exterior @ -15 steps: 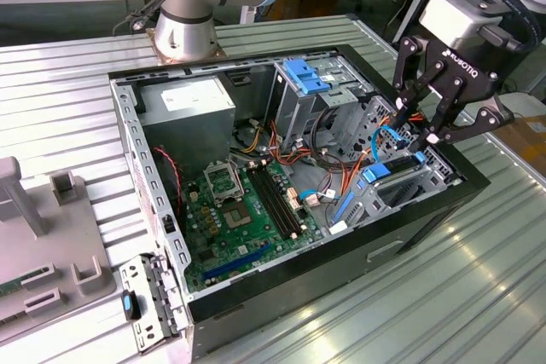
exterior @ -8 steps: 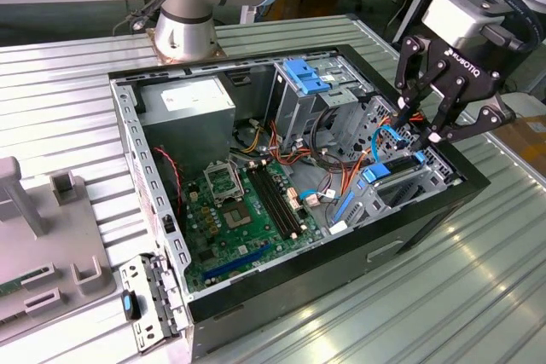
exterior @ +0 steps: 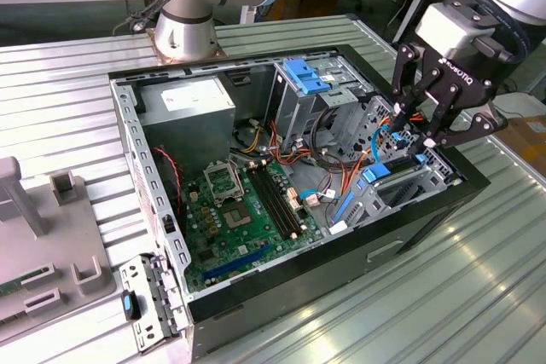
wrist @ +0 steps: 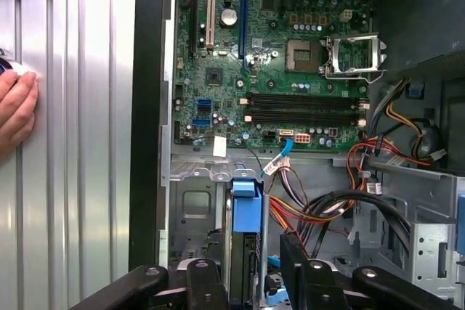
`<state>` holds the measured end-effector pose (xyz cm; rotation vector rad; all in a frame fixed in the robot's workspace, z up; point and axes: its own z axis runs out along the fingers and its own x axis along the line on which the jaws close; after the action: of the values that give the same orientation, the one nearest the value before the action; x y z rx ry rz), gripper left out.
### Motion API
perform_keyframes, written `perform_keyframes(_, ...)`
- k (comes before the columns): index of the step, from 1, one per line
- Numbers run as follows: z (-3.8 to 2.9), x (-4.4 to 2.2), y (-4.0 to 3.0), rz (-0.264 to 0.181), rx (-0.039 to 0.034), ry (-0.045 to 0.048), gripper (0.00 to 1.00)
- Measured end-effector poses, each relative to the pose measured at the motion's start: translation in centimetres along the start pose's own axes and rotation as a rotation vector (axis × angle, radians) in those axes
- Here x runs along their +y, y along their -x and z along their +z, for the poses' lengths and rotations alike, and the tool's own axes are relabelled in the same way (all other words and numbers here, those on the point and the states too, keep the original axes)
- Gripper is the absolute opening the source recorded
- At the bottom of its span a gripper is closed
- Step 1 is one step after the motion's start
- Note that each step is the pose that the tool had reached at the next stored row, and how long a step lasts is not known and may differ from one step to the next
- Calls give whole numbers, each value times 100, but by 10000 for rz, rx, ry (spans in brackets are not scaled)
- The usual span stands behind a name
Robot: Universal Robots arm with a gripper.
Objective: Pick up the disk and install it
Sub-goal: 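Insert the disk into the insertion slot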
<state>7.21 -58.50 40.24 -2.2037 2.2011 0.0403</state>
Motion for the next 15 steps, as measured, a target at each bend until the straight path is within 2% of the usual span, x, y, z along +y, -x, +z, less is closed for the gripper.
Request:
perform_keyframes(3,0,0,1,0,0,0,42)
perform_keyframes(8,0,0,4,0,1,1,11)
perform_keyframes(11,4,0,6,0,-1,0,11)
perform_keyframes(14,58,-5,3,1,1,1,11)
perform_keyframes(15,96,-9,2,0,0,1,11)
